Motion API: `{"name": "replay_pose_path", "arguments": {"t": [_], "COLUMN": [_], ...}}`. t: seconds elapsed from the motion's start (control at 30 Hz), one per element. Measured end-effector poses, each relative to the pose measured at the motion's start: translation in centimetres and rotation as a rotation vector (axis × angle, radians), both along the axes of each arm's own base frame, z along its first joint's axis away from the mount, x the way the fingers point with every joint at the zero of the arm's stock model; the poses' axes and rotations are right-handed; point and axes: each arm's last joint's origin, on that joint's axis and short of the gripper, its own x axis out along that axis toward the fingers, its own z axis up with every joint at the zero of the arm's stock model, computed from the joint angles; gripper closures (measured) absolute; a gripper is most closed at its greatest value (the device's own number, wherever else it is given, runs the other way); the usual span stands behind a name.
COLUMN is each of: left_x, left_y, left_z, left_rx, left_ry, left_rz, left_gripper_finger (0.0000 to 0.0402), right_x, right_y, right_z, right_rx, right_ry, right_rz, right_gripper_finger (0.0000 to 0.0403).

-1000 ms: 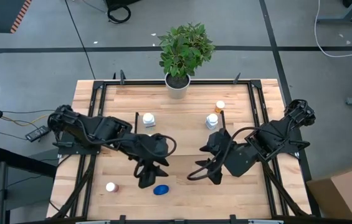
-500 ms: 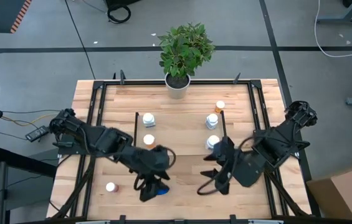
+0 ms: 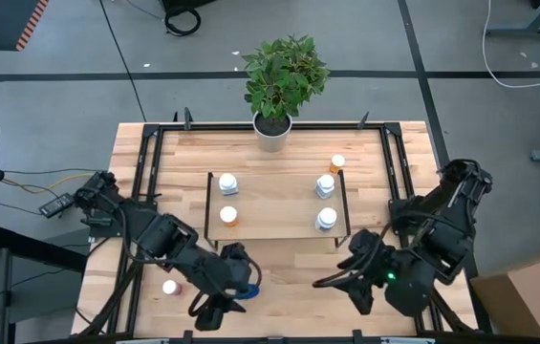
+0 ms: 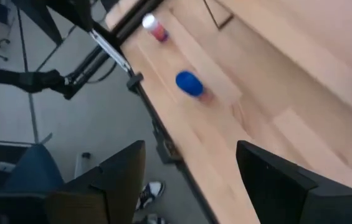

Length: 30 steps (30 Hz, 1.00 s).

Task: Pick and place medicine bottles onto shelf by color
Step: Put the blue pill bottle on the shelf

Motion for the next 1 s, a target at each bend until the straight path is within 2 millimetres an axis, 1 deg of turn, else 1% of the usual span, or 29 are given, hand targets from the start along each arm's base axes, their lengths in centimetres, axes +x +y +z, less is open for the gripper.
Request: {"name": "replay_pose_path", "arguments": {"t": [0.17,0.37,0.53,0.7,0.8,0.9,1.0], "left_x": [-0.1,-0.1,-0.1,0.1,0.3,0.5,0.6], "left_y": [-0.1,0.0,0.0,-0.1,-0.3,-0.9,-1.5], "left_z": [0.0,0.0,0.0,-0.7,-1.7,-3.5,-5.0], "left_rx": [0.047,-0.011,-0.044,-0.058,-0.035,0.033,0.135], "left_ry": [-0.034,0.003,0.023,0.043,0.074,0.125,0.105], "left_rz": [0.092,0.169,0.202,0.223,0.228,0.21,0.158], "left_gripper_finger": [0.0224,0.0226,0.0229,0.0223,0.0214,0.0196,0.0175], "right_x": [-0.9,-1.1,-1.1,-1.0,-1.3,-1.7,-2.1], "right_y": [0.1,0.3,0.2,0.1,0.4,0.8,1.1], "right_z": [-0.4,-0.4,-0.4,-0.4,-0.4,-0.4,-0.4], "right_rx": [0.063,0.115,0.086,0.039,0.044,0.029,0.008], "right_ry": [0.064,0.073,0.065,0.047,0.066,0.069,0.064], "right_rz": [-0.068,-0.116,-0.113,-0.091,-0.056,-0.017,0.012], "right_gripper_finger": [0.0144,0.0144,0.0144,0.0144,0.0144,0.0144,0.0144]}}
